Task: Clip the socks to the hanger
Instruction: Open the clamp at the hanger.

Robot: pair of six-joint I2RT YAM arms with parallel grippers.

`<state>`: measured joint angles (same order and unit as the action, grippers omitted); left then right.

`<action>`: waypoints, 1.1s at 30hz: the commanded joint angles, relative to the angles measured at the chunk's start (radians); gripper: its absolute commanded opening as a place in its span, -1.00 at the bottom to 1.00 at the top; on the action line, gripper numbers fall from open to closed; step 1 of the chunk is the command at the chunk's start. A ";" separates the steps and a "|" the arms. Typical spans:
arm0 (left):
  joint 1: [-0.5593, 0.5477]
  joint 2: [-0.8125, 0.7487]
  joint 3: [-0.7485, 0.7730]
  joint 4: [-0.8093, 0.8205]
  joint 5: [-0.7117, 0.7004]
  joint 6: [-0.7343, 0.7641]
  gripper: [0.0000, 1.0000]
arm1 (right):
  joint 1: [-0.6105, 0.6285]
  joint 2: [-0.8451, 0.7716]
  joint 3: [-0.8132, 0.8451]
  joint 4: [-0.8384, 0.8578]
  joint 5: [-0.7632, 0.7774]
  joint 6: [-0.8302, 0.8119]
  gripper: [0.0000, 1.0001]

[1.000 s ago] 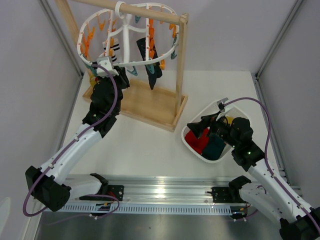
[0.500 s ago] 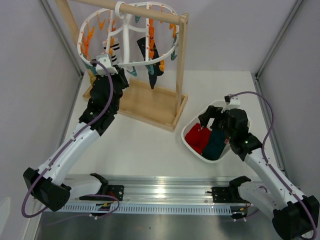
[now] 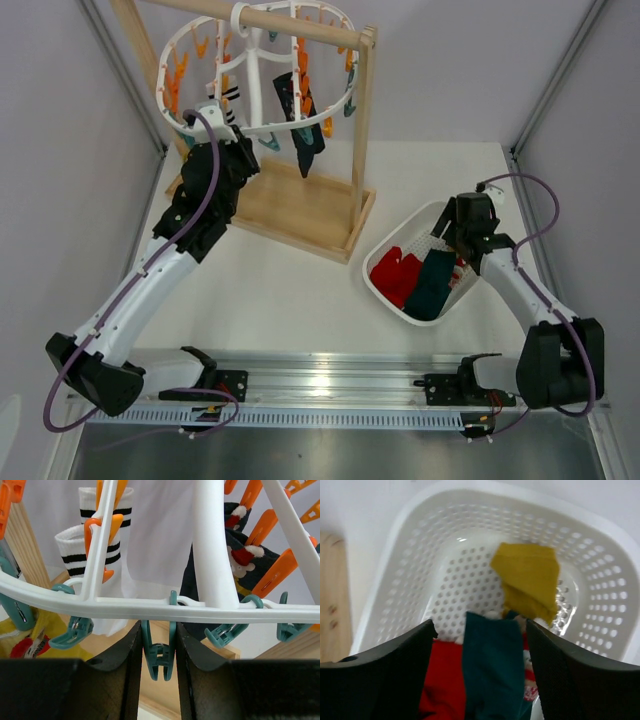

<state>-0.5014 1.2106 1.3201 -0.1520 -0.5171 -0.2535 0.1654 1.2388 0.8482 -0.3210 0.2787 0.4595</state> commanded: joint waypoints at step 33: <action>0.004 0.000 0.031 -0.073 0.080 -0.036 -0.99 | -0.193 0.110 0.086 0.163 -0.114 -0.034 -1.00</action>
<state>-0.5014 1.2110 1.3312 -0.1753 -0.4603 -0.2733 -0.0475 1.4868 0.8814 -0.1905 0.1879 0.5049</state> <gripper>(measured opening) 0.316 0.007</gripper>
